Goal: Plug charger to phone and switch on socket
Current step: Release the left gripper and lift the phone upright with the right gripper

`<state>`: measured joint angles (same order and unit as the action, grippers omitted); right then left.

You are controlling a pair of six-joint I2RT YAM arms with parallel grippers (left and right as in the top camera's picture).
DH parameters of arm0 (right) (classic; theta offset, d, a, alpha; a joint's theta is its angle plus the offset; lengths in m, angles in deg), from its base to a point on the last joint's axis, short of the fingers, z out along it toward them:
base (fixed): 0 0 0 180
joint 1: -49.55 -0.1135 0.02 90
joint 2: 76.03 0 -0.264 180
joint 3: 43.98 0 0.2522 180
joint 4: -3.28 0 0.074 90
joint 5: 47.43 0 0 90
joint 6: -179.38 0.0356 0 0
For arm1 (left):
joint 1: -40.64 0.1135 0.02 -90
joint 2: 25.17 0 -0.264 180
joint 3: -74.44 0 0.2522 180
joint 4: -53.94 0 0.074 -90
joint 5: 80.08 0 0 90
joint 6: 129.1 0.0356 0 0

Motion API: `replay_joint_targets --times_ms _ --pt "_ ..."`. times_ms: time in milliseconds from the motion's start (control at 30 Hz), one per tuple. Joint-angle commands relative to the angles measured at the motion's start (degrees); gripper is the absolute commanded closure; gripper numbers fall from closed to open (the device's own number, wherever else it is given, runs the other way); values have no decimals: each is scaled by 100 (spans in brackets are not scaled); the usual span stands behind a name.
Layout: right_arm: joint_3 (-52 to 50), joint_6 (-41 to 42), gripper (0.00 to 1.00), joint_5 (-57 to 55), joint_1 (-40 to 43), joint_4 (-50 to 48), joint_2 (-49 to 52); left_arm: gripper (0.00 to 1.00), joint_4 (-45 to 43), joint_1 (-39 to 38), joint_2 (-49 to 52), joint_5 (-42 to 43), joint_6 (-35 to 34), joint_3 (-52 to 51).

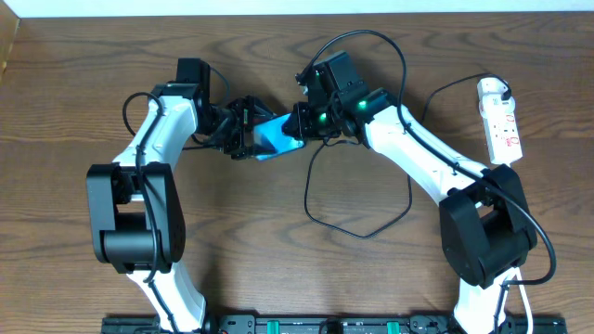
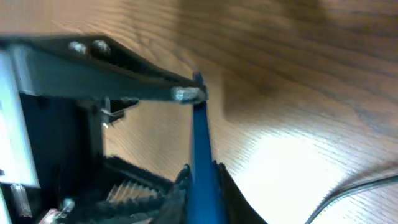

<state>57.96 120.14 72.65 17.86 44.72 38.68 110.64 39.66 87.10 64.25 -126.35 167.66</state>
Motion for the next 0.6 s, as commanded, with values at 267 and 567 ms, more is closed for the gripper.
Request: replay_joint_targets --times_ms 267,567 --pt "79 -33 99 92 57 -129 63 40 22 -9 -160 201 -46 76" --pt "81 52 99 361 691 -269 -125 34 -258 -9 -160 199 890 76"
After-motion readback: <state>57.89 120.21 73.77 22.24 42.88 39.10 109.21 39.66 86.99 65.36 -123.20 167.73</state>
